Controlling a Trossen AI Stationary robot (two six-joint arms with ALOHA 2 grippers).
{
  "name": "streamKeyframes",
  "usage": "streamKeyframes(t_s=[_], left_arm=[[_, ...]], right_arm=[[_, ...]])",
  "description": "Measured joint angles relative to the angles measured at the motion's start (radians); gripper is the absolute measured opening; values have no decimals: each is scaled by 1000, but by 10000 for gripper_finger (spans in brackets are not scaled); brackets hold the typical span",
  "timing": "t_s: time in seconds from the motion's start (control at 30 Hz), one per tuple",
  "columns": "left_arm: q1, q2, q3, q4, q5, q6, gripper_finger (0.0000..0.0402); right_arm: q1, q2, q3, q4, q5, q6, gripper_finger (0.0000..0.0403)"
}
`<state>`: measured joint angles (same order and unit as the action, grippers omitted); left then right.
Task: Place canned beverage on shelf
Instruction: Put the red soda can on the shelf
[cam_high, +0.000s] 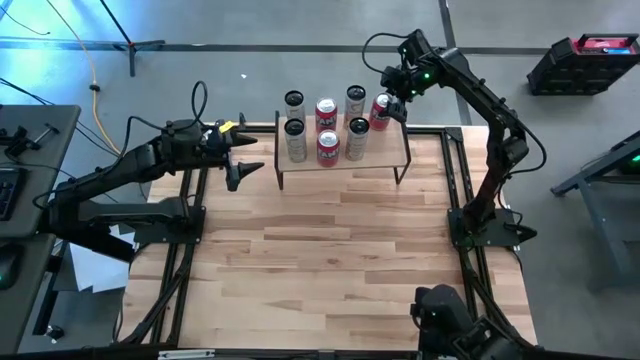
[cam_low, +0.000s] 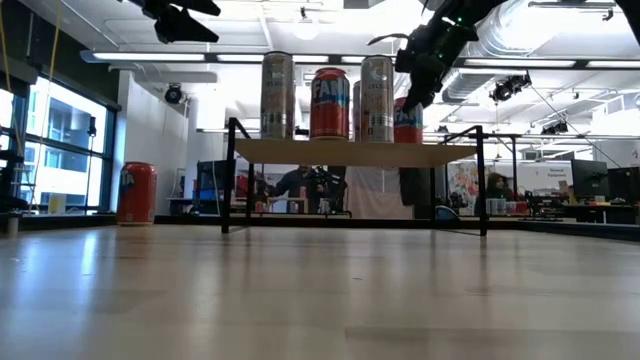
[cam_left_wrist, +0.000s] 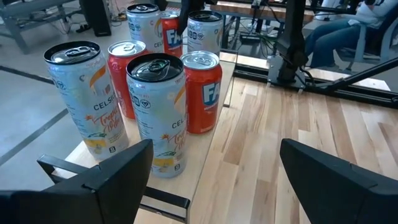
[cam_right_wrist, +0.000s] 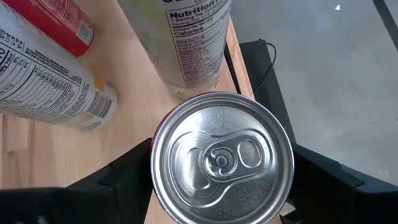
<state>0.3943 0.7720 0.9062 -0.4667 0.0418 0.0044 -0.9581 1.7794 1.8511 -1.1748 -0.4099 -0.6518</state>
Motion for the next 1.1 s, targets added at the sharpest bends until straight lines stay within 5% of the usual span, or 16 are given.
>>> streamKeyframes(t_s=[1.1], left_arm=[[0,0,0,1,-1,7,344]], right_arm=[[12,2,-1,-12,52,69,342]])
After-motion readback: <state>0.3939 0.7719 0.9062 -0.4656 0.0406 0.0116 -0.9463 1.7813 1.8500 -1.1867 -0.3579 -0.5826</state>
